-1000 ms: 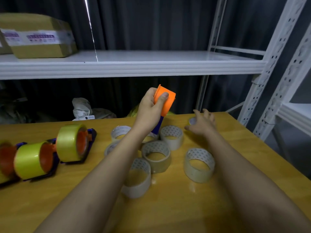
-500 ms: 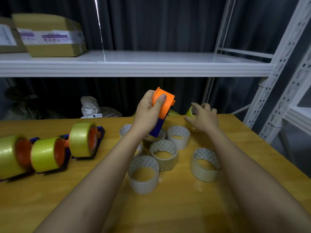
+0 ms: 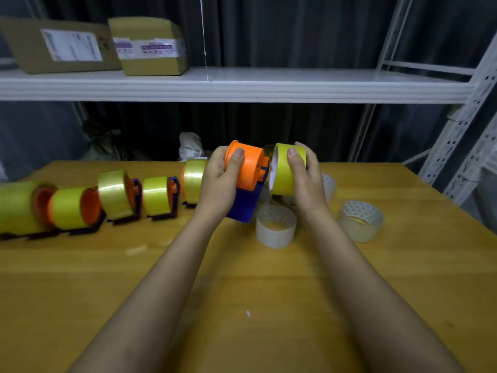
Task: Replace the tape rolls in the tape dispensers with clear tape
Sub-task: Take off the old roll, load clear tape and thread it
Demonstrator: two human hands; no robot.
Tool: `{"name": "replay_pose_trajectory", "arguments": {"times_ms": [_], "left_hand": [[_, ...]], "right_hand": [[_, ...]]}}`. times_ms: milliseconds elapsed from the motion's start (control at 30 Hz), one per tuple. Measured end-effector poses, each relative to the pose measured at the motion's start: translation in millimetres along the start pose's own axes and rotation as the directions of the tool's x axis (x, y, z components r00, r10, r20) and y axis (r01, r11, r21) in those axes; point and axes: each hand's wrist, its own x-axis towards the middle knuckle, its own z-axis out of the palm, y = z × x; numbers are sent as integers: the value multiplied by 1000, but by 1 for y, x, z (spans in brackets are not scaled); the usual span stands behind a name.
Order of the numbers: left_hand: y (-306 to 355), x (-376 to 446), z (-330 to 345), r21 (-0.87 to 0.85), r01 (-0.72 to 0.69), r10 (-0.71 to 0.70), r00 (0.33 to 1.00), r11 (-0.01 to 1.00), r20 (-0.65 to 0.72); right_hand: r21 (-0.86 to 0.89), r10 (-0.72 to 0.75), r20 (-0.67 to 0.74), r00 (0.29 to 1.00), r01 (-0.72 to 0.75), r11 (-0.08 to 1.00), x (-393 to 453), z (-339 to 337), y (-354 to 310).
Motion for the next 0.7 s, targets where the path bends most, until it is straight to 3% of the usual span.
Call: {"name": "replay_pose_trajectory", "arguments": {"times_ms": [167, 300, 700], "left_hand": [[-19, -33, -26, -28, -8, 7, 1000, 1000, -20], [-43, -56, -40, -82, 16, -24, 996, 996, -89], [-54, -75, -40, -160, 73, -63, 996, 984, 66]], "right_hand": [[17, 14, 49, 999, -15, 1000, -48, 38, 19], [-66, -19, 130, 991, 28, 997, -75, 58, 32], [-200, -158, 136, 978, 183, 963, -86, 60, 44]]}}
